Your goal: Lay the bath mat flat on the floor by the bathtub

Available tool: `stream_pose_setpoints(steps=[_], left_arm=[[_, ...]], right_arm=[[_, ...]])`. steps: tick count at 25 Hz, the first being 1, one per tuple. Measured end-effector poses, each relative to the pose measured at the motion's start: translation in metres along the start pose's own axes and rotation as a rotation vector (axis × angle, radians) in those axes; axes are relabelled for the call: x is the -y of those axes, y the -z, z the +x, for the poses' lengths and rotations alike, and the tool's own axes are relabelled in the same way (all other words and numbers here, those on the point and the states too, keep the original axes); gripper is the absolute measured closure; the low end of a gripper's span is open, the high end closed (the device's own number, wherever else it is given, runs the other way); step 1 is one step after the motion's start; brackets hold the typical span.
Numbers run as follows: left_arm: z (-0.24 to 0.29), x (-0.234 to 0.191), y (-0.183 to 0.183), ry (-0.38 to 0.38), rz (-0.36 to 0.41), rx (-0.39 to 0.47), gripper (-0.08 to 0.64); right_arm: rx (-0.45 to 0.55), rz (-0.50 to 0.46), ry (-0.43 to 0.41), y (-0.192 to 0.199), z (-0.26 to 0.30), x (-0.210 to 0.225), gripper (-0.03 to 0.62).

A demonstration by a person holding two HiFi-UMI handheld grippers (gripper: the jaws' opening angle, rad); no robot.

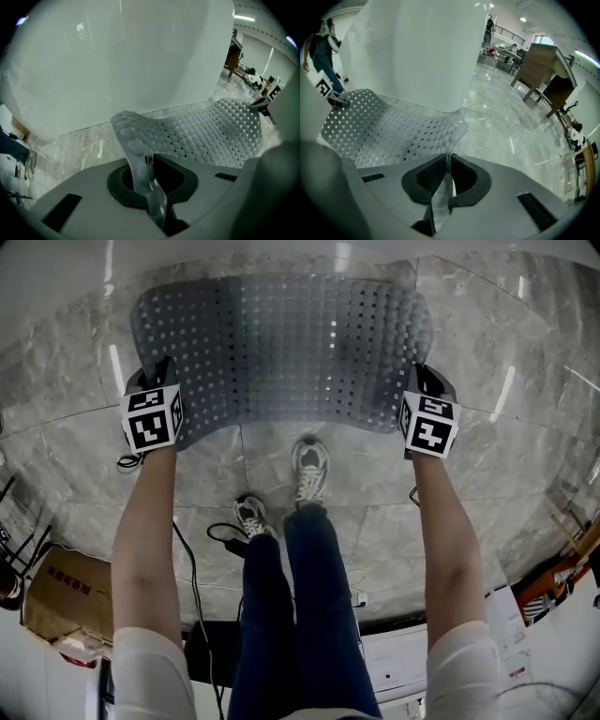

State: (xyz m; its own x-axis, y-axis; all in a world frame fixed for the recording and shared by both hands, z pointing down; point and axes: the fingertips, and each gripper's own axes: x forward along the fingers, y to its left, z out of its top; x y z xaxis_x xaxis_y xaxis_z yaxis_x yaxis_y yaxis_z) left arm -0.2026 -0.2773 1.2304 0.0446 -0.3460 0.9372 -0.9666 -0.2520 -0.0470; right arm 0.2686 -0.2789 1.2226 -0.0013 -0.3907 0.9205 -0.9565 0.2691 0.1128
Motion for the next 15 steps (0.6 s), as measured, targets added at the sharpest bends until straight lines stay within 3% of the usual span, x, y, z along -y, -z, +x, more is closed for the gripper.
stream_pose_setpoints(steps=[4, 10, 15], left_arm=[[0.016, -0.005, 0.004, -0.012, 0.044, -0.041, 0.515], [0.034, -0.009, 0.024, 0.026, -0.024, -0.06, 0.515], [0.045, -0.013, 0.035, 0.005, 0.001, -0.085, 0.515]], right_arm=[[-0.015, 0.024, 0.029, 0.011, 0.016, 0.01, 0.549], [-0.051, 0.043, 0.063, 0.027, 0.038, 0.018, 0.549], [-0.068, 0.015, 0.101, 0.035, 0.054, 0.025, 0.549]])
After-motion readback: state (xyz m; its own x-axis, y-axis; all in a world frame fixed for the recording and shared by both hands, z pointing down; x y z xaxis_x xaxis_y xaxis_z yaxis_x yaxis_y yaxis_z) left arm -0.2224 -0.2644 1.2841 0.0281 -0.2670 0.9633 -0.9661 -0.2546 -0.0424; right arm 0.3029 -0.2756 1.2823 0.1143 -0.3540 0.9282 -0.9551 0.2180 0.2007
